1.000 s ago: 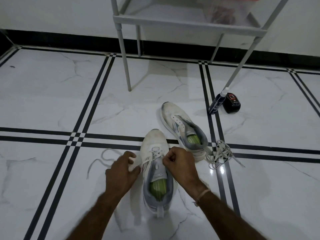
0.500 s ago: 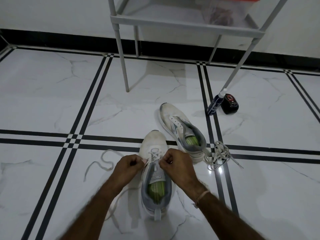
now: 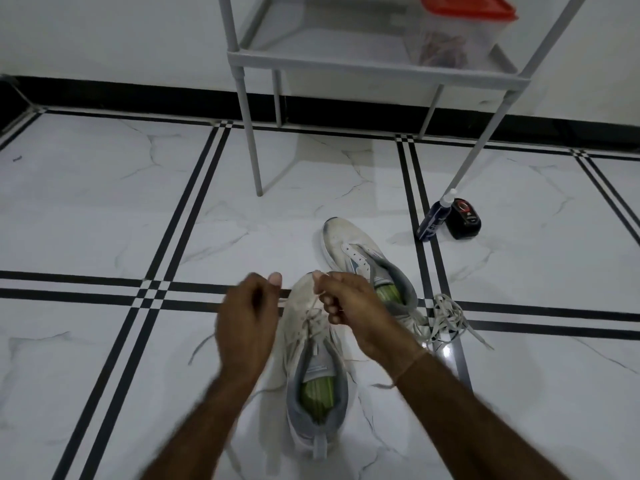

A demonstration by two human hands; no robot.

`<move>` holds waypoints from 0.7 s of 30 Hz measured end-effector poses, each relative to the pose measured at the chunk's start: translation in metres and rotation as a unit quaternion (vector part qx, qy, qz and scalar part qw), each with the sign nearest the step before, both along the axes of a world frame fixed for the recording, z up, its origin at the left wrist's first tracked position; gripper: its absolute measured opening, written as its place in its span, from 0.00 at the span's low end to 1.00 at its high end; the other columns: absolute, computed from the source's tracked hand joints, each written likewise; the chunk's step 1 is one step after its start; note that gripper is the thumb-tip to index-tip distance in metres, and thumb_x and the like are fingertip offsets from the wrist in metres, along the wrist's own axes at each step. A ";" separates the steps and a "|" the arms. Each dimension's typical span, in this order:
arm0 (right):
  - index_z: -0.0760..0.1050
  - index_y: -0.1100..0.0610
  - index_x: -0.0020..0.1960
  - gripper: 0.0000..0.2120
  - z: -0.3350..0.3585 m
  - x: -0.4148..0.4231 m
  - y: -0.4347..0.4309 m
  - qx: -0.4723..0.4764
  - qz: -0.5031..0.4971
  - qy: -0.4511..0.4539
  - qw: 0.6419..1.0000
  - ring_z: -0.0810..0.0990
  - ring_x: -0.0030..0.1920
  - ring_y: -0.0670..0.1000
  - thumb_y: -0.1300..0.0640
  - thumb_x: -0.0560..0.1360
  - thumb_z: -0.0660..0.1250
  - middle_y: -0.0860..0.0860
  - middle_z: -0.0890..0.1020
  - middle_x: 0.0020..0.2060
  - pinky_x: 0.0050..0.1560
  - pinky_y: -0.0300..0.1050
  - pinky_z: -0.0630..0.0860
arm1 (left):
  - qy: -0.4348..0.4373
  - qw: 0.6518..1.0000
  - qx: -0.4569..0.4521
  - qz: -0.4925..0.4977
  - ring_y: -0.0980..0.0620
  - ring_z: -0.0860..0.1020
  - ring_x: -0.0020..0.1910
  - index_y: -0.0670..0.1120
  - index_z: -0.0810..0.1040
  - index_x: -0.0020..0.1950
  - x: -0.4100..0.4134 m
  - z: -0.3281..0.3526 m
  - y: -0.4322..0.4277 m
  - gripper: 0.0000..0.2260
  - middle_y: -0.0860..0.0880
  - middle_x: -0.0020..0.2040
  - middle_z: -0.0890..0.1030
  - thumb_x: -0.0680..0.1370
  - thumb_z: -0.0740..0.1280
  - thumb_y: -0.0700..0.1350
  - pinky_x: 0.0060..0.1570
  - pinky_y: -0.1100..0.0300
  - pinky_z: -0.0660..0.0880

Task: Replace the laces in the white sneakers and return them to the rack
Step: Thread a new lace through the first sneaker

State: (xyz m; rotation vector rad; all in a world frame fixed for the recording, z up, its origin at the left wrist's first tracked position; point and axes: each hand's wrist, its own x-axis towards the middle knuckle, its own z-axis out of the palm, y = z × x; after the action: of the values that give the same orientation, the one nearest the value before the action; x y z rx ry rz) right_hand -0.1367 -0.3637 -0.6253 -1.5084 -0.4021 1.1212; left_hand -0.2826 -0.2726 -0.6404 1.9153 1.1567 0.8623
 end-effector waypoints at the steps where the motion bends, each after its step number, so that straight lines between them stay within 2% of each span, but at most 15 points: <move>1: 0.77 0.56 0.40 0.13 0.004 0.006 -0.001 0.007 0.012 0.039 0.999 0.64 0.29 0.46 0.51 0.81 0.68 0.48 0.68 0.29 0.31 0.39 0.63 | -0.009 0.997 -0.060 -0.050 0.57 0.78 0.40 0.53 0.74 0.41 0.003 -0.003 -0.014 0.16 0.55 0.38 0.80 0.80 0.61 0.62 0.41 0.51 0.76; 3: 0.76 0.54 0.41 0.13 0.007 0.013 0.000 0.019 0.017 0.091 0.996 0.63 0.30 0.46 0.50 0.81 0.67 0.47 0.65 0.29 0.30 0.39 0.62 | -0.003 0.976 -0.151 -0.157 0.62 0.80 0.47 0.55 0.80 0.47 0.011 -0.009 -0.032 0.10 0.60 0.45 0.83 0.80 0.65 0.60 0.47 0.56 0.78; 5: 0.76 0.54 0.42 0.12 0.011 0.022 -0.003 0.043 -0.044 0.159 0.985 0.62 0.29 0.45 0.50 0.81 0.66 0.47 0.64 0.29 0.29 0.38 0.62 | -0.057 0.941 -0.278 -0.185 0.58 0.83 0.48 0.50 0.84 0.49 0.015 -0.014 -0.026 0.09 0.56 0.47 0.86 0.82 0.67 0.52 0.50 0.56 0.80; 7: 0.77 0.54 0.43 0.12 0.010 0.036 -0.012 0.075 -0.117 0.204 0.969 0.63 0.28 0.45 0.51 0.82 0.65 0.46 0.65 0.28 0.28 0.37 0.61 | -0.131 0.890 -0.432 -0.068 0.50 0.82 0.50 0.46 0.83 0.50 0.005 -0.027 -0.005 0.11 0.49 0.48 0.86 0.83 0.64 0.49 0.48 0.55 0.77; 9: 0.77 0.55 0.45 0.11 0.004 0.049 -0.023 0.087 -0.155 0.216 0.960 0.64 0.28 0.45 0.51 0.83 0.64 0.47 0.67 0.28 0.28 0.37 0.63 | -0.156 0.838 -0.517 0.079 0.51 0.79 0.47 0.48 0.80 0.51 -0.013 -0.044 0.021 0.08 0.47 0.50 0.83 0.83 0.63 0.49 0.44 0.55 0.71; 10: 0.77 0.56 0.47 0.10 0.001 0.050 -0.027 0.083 -0.158 0.215 0.960 0.65 0.28 0.45 0.51 0.83 0.63 0.47 0.68 0.29 0.29 0.37 0.64 | -0.126 0.841 -0.505 0.148 0.49 0.78 0.46 0.47 0.79 0.51 -0.021 -0.051 0.027 0.07 0.45 0.52 0.82 0.83 0.64 0.48 0.43 0.55 0.71; 11: 0.77 0.57 0.48 0.10 -0.003 0.049 -0.030 0.070 -0.148 0.209 0.964 0.66 0.29 0.45 0.52 0.83 0.63 0.48 0.70 0.30 0.29 0.37 0.66 | -0.065 0.880 -0.430 0.191 0.47 0.78 0.46 0.46 0.77 0.50 -0.026 -0.059 0.030 0.07 0.44 0.53 0.80 0.83 0.64 0.48 0.43 0.54 0.72; 12: 0.77 0.58 0.50 0.10 -0.006 0.044 -0.030 0.052 -0.127 0.205 0.969 0.67 0.30 0.46 0.53 0.83 0.62 0.48 0.71 0.31 0.30 0.37 0.67 | -0.003 0.935 -0.292 0.201 0.44 0.78 0.48 0.46 0.75 0.51 -0.027 -0.063 0.026 0.08 0.45 0.53 0.80 0.83 0.64 0.50 0.46 0.52 0.74; 13: 0.78 0.59 0.51 0.11 -0.008 0.037 -0.029 0.032 -0.098 0.201 0.974 0.68 0.31 0.46 0.54 0.84 0.61 0.49 0.73 0.32 0.30 0.37 0.67 | 0.019 0.978 -0.141 0.150 0.43 0.79 0.51 0.48 0.74 0.52 -0.023 -0.061 0.020 0.09 0.47 0.53 0.79 0.82 0.63 0.53 0.49 0.50 0.75; 14: 0.78 0.60 0.52 0.11 -0.008 0.029 -0.025 0.012 -0.066 0.203 0.977 0.68 0.31 0.46 0.54 0.85 0.60 0.49 0.73 0.32 0.31 0.37 0.67 | 0.015 0.998 -0.037 0.047 0.45 0.79 0.52 0.50 0.74 0.55 -0.012 -0.053 0.011 0.10 0.51 0.53 0.79 0.82 0.62 0.56 0.50 0.49 0.76; 15: 0.78 0.60 0.52 0.12 -0.009 0.020 -0.021 -0.005 -0.037 0.207 0.978 0.68 0.32 0.46 0.54 0.85 0.60 0.49 0.73 0.32 0.31 0.37 0.67 | -0.001 0.998 -0.025 -0.062 0.48 0.80 0.54 0.53 0.74 0.58 0.002 -0.043 0.000 0.12 0.54 0.54 0.80 0.82 0.60 0.59 0.50 0.49 0.77; 17: 0.79 0.61 0.53 0.12 -0.008 0.008 -0.014 -0.022 0.001 0.200 0.979 0.68 0.31 0.45 0.53 0.85 0.60 0.48 0.72 0.32 0.31 0.36 0.66 | 0.010 0.973 -0.096 -0.209 0.55 0.82 0.53 0.57 0.74 0.61 0.026 -0.025 -0.015 0.14 0.56 0.53 0.82 0.81 0.58 0.63 0.51 0.52 0.79; 19: 0.80 0.59 0.51 0.13 -0.007 0.006 -0.012 -0.022 -0.003 0.196 0.980 0.68 0.30 0.44 0.52 0.84 0.61 0.47 0.72 0.30 0.31 0.37 0.64 | 0.022 0.963 -0.112 -0.244 0.56 0.82 0.44 0.55 0.77 0.52 0.031 -0.020 -0.014 0.11 0.54 0.45 0.84 0.82 0.61 0.59 0.46 0.52 0.79; 21: 0.80 0.59 0.52 0.12 -0.011 0.010 -0.015 -0.013 -0.037 0.190 0.981 0.68 0.31 0.44 0.53 0.84 0.62 0.47 0.72 0.31 0.31 0.37 0.65 | 0.011 0.972 -0.096 -0.215 0.57 0.80 0.38 0.53 0.78 0.42 0.018 -0.025 0.001 0.10 0.55 0.39 0.83 0.81 0.65 0.54 0.40 0.56 0.77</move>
State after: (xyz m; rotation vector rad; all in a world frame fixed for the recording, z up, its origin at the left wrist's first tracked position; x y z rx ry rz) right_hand -0.1263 -0.3787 -0.6361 -1.2827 -0.0682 1.3252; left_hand -0.2643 -0.2719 -0.6656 1.9143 0.7603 0.4758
